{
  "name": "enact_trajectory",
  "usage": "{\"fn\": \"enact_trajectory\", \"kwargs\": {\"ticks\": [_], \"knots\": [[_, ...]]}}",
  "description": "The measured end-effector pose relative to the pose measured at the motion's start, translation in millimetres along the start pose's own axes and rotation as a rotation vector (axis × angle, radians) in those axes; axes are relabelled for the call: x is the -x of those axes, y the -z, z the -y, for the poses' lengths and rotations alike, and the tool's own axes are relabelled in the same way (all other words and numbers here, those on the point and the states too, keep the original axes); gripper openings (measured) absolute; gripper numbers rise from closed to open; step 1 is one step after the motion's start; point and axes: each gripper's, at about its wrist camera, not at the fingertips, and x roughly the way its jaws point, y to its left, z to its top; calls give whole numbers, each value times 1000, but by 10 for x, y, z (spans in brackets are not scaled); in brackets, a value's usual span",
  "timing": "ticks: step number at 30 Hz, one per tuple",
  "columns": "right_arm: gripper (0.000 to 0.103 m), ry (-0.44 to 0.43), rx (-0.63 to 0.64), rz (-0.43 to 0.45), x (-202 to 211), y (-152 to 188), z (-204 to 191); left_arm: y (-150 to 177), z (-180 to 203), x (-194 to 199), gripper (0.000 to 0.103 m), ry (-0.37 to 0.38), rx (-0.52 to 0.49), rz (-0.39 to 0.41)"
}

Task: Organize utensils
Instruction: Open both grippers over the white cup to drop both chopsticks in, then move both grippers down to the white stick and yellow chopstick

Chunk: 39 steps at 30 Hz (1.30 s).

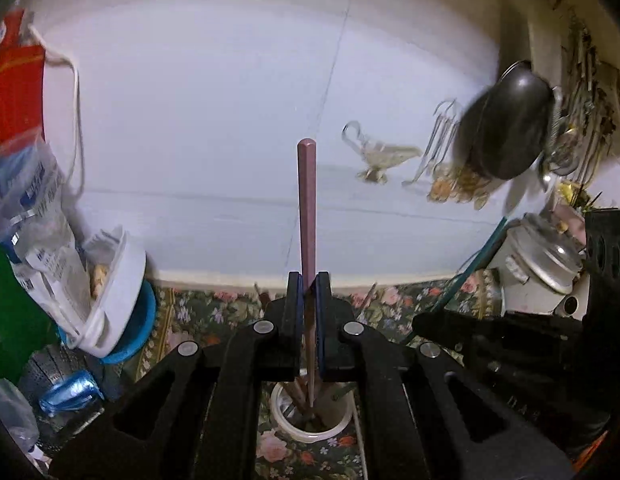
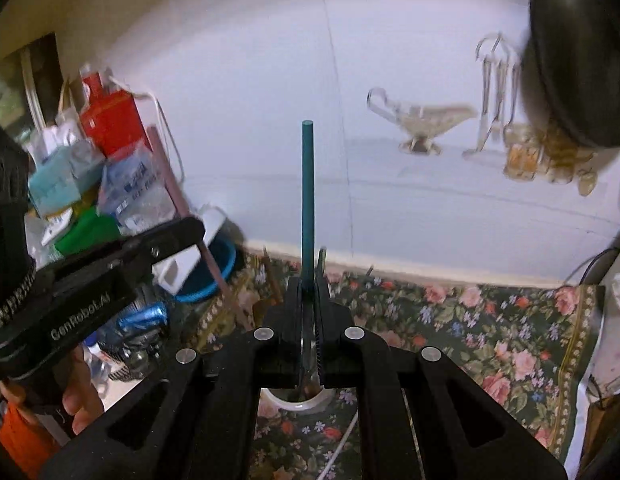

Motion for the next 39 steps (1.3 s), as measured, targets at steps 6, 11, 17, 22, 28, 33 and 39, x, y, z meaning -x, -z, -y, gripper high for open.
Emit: {"fn": "enact_trajectory", "kwargs": {"ticks": [6, 11, 17, 22, 28, 33, 39], "knots": [[5, 36, 3, -97, -360, 211, 2, 230, -133, -316, 4, -28, 12, -83], [5, 49, 4, -154, -534, 351, 34, 387, -196, -450, 4, -23, 28, -139], [6, 42, -7, -219, -699, 425, 69, 522, -221, -573, 4, -25, 32, -189], [6, 32, -4, -227, -729, 440, 71, 596, -217, -642, 4, -31, 26, -225], [20, -2, -16, -274, -735, 474, 114, 637, -202, -649, 4, -36, 11, -252], [30, 6, -6, -245, -579, 452, 156, 603, -161, -560, 8, -41, -10, -248], [32, 55, -7, -222, -387, 448, 311, 559, -133, -390, 30, -78, -28, -213]]}}
